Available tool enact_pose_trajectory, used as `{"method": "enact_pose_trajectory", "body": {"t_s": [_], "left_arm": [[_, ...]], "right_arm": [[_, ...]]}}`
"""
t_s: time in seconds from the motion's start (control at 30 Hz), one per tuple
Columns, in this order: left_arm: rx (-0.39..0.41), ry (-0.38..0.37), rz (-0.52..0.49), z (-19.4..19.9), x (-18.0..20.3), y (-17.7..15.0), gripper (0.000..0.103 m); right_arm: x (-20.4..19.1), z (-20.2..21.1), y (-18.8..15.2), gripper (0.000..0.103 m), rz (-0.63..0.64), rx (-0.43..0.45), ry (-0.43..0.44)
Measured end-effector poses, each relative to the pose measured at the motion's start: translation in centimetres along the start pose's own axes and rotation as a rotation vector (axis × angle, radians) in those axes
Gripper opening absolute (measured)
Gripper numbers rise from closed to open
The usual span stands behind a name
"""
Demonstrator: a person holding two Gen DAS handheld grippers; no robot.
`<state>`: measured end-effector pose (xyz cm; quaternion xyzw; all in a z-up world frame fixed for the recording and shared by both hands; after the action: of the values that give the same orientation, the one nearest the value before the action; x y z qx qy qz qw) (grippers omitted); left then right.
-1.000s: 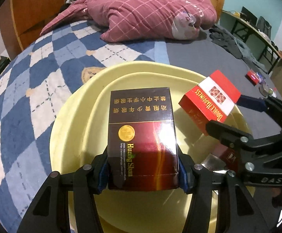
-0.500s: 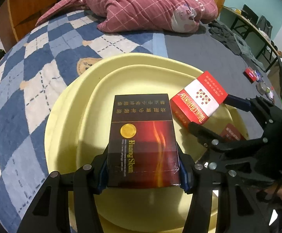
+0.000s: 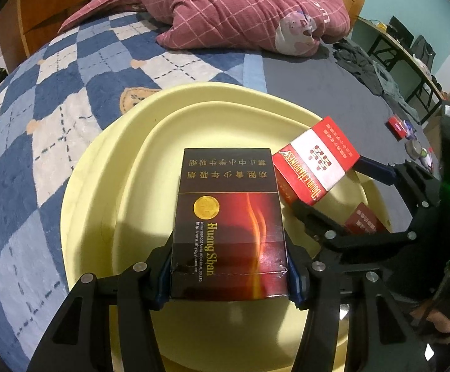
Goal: Organize objects
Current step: 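Carry the Huangshan and Double Happiness packs over the yellow basin with both grippers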
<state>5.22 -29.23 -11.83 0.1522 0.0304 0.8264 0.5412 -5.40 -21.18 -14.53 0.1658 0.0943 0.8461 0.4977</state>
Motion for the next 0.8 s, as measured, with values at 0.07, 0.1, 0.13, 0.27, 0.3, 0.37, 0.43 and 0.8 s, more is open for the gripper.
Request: {"method": "enact_pose_trajectory", "body": {"t_s": [0.07,0.1,0.13,0.27,0.3,0.37,0.43,0.8], "left_arm": [[-0.003,-0.004,0.004,-0.1,0.0,0.0,0.058],[-0.002,-0.004,0.004,-0.1,0.0,0.0,0.059],[-0.002,-0.003,0.003,0.0,0.0,0.0,0.059],[-0.002,-0.002,-0.002,-0.1,-0.1,0.1,0.059],[-0.002,-0.002,0.001,-0.1,0.0,0.1,0.059],[0.001,-0.002,0.005,-0.1,0.1,0.1,0.059],[0.003,-0.004,0.006,-0.1,0.0,0.2,0.059],[0.047,-0.031,0.047,1.5,-0.8,0.8,0.072]], "right_arm": [[-0.2,-0.1,0.0,0.09,0.011,-0.003,-0.021],[-0.1,-0.1,0.0,0.09,0.009,-0.004,-0.018],[0.0,-0.1,0.0,0.09,0.006,-0.004,-0.014],[0.0,-0.2,0.0,0.09,0.013,-0.008,-0.031],[0.0,-0.2,0.0,0.09,0.015,-0.009,-0.036],[0.0,-0.2,0.0,0.09,0.016,-0.009,-0.04],[0.0,-0.2,-0.1,0.09,0.016,-0.01,-0.046],[0.6,1.2,-0.5,0.103,-0.043,0.028,-0.001]]}}
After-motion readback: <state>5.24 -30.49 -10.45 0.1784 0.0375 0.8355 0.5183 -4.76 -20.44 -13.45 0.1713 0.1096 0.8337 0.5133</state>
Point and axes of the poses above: each gripper's, at about its wrist camera, not at the fingertips, and z roughly against the way its jaws point, x to its right, y to its top, the point moved 7 cm from there along -z, roughly the way its jaws point, and after that the axes turned 15 degrees about -x, right-handed, at the moved point
